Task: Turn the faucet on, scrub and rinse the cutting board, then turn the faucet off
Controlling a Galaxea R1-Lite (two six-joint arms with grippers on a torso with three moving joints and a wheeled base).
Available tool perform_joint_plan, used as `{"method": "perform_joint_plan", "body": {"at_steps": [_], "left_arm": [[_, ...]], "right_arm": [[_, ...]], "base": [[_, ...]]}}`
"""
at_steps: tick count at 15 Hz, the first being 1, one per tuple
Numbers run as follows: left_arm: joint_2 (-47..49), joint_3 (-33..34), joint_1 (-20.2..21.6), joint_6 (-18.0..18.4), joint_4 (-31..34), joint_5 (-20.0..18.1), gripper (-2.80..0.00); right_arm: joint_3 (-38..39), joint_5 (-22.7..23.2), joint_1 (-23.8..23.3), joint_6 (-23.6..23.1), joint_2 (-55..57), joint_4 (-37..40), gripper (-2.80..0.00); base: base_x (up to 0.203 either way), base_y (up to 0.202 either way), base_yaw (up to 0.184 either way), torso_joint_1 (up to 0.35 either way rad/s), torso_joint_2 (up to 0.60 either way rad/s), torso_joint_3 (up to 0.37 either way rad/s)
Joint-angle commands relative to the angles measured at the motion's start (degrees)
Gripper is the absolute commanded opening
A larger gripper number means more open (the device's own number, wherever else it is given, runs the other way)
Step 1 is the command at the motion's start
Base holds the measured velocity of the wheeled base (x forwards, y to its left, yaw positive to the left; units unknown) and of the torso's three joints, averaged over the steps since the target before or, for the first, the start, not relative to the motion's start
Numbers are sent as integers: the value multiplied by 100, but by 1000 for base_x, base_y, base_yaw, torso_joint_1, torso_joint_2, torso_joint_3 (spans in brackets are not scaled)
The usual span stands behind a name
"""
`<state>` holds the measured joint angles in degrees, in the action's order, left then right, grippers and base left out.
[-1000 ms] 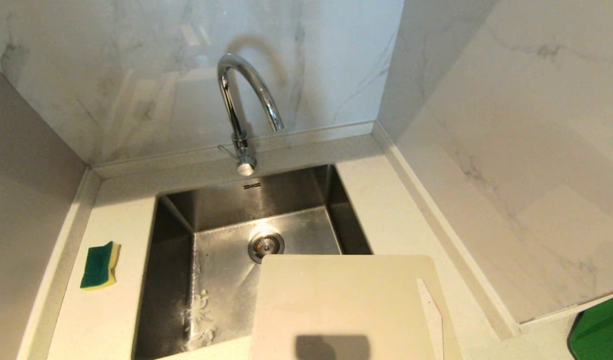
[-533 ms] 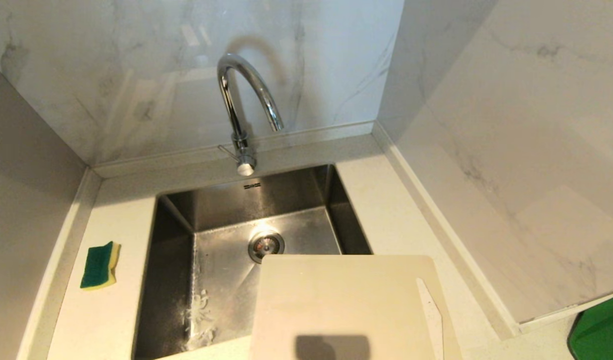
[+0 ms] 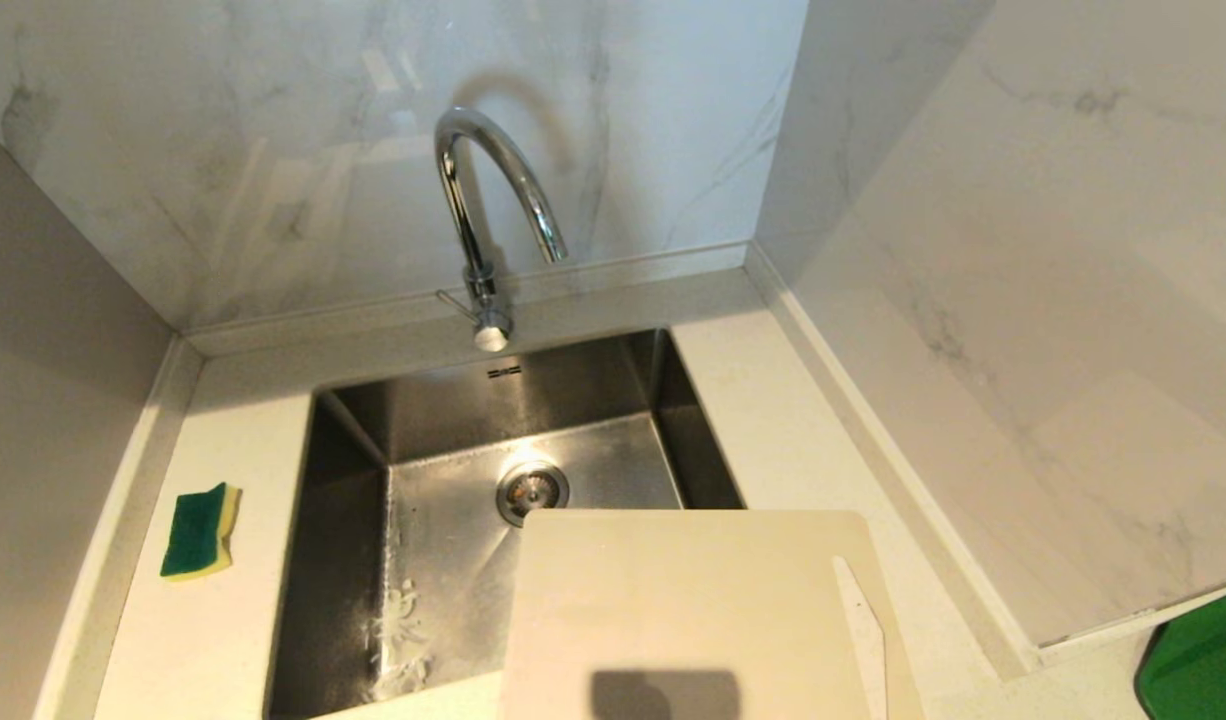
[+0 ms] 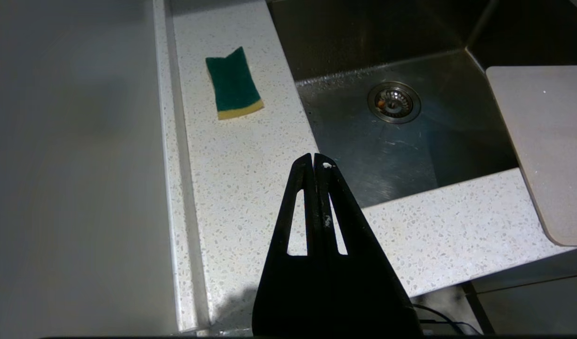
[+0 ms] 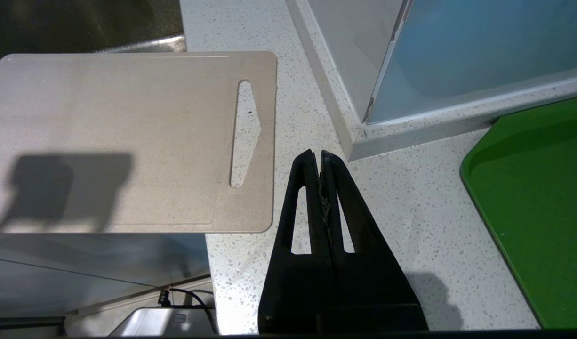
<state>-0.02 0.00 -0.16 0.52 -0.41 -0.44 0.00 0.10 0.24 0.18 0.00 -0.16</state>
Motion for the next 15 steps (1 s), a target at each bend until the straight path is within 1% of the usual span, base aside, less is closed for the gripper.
{"method": "perform_joint_plan", "body": {"at_steps": [1, 10, 12, 15], "left_arm": [[11, 9, -2, 0, -2, 0, -280], [11, 9, -2, 5, -2, 0, -280], [11, 9, -2, 9, -2, 0, -280], [11, 9, -2, 6, -2, 0, -280]], "right_arm": [[0, 8, 2, -5, 0, 16, -280], [0, 17, 2, -44, 0, -2, -280], [0, -10, 2, 87, 0, -2, -280], [0, -10, 2, 105, 0, -2, -280]], "base": [[0, 0, 0, 0, 0, 0], [0, 0, 0, 0, 0, 0], [0, 0, 0, 0, 0, 0], [0, 0, 0, 0, 0, 0]]}}
